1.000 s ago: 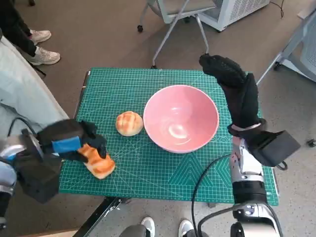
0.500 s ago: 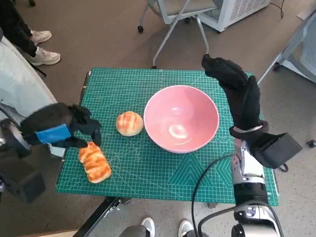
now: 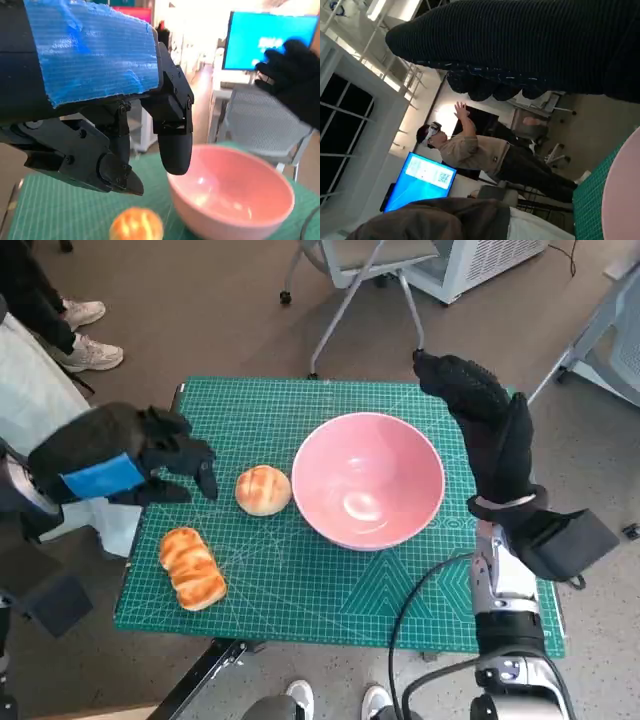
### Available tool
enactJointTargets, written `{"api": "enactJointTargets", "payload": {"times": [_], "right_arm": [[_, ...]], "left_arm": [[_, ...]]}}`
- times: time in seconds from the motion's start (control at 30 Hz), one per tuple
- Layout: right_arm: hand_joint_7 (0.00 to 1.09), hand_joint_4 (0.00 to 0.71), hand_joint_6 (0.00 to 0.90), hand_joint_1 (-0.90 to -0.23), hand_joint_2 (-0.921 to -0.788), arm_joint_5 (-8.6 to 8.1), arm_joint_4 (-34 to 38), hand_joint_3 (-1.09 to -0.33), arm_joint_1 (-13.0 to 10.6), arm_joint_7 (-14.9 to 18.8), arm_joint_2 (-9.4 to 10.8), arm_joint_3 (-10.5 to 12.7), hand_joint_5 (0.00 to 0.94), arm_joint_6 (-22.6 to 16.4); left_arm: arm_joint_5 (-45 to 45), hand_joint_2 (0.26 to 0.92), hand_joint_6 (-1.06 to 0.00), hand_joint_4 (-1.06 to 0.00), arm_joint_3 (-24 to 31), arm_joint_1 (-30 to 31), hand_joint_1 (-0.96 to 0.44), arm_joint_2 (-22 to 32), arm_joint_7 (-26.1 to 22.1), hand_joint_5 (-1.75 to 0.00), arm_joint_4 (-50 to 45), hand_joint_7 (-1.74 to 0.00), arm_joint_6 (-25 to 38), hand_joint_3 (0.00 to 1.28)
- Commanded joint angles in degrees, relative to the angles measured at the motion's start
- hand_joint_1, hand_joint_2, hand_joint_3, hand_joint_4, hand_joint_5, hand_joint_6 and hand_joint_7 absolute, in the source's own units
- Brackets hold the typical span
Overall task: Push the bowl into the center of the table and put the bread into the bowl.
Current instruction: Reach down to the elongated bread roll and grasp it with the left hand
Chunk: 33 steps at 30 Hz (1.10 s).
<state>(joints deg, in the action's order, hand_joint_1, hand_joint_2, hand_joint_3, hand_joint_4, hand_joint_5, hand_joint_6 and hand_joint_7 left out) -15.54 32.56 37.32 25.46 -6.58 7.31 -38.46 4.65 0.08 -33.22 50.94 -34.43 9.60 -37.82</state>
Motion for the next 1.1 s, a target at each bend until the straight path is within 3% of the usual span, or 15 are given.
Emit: {"api": "enactJointTargets", "payload": {"times": [0.03, 0.23, 0.3, 0.33, 0.37, 0.4, 0.47, 0.57, 0.8, 1.1], "right_arm": [[0.58, 0.166, 0.029, -0.705, -0.921, -0.29, -0.58, -0.807, -1.89, 0.14, -0.43, 0.42, 0.001, 1.29], [0.58, 0.167, 0.028, -0.704, -0.921, -0.15, -1.54, -0.808, -2.60, -0.16, -0.42, 0.71, 0.001, 1.55], [0.58, 0.167, 0.028, -0.707, -0.921, -0.02, -1.67, -0.806, -2.80, -0.26, -0.51, 0.82, 0.001, 1.48], [0.58, 0.168, 0.028, -0.707, -0.921, 0.02, -1.71, -0.806, -2.88, -0.29, -0.54, 0.87, 0.001, 1.46], [0.58, 0.168, 0.029, -0.707, -0.921, 0.05, -1.68, -0.805, -2.95, -0.32, -0.60, 0.94, 0.001, 1.41], [0.58, 0.168, 0.029, -0.710, -0.921, 0.07, -1.59, -0.805, -3.01, -0.36, -0.67, 1.05, 0.001, 1.36], [0.58, 0.168, 0.029, -0.714, -0.921, 0.07, -1.49, -0.804, -3.02, -0.38, -0.77, 1.20, 0.001, 1.37], [0.58, 0.169, 0.030, -0.714, -0.921, 0.23, -1.26, -0.804, -3.03, -0.47, -0.88, 1.38, 0.002, 1.22], [0.58, 0.170, 0.031, -0.711, -0.921, 0.72, -1.63, -0.809, -2.99, -0.83, -0.90, 1.34, 0.002, 1.55], [0.57, 0.170, 0.032, -0.711, -0.921, 0.88, -2.03, -0.810, -3.00, -0.84, -0.99, 1.04, 0.001, 1.90]], "left_arm": [[0.43, 0.879, -0.82, -0.84, -0.12, -0.32, 0.00, 0.18, -1.06, -0.90, 0.04, -1.06, -1.12, 0.00], [0.02, 0.886, -0.80, -0.81, -0.50, 1.02, 0.00, 1.05, -3.10, -0.93, 0.94, -1.07, -2.08, 0.00], [0.21, 0.906, -0.74, -0.70, -0.65, 1.92, 0.00, 1.70, -4.21, -1.05, 0.84, -1.14, -1.80, 0.04], [0.35, 0.866, -0.68, -0.65, -0.71, 2.33, 0.02, 2.00, -4.71, -0.94, 0.72, -1.03, -1.61, 0.04], [0.70, 0.787, -0.63, -0.62, -0.84, 3.08, 0.05, 2.58, -5.45, -0.57, 0.33, -0.70, -1.14, 0.02], [1.03, 0.729, -0.54, -0.53, -1.13, 3.98, 0.02, 3.35, -6.56, -0.37, -0.01, -0.50, -0.46, 0.02], [1.34, 0.672, -0.44, -0.42, -1.40, 4.85, -0.01, 4.07, -7.83, -0.19, -0.44, -0.32, 0.38, 0.01], [1.54, 0.629, -0.32, -0.26, -1.98, 6.64, -0.11, 5.57, -10.45, -0.06, -1.86, -0.16, 2.44, 0.01], [2.28, 0.613, -0.23, -0.09, -1.59, 10.66, -0.29, 7.90, -13.82, -0.01, -6.44, -0.07, 7.13, 0.01], [1.69, 0.618, -0.22, -0.06, -0.42, 14.23, -0.30, 8.17, -14.50, 0.00, -9.11, -0.05, 9.46, 0.01]]}}
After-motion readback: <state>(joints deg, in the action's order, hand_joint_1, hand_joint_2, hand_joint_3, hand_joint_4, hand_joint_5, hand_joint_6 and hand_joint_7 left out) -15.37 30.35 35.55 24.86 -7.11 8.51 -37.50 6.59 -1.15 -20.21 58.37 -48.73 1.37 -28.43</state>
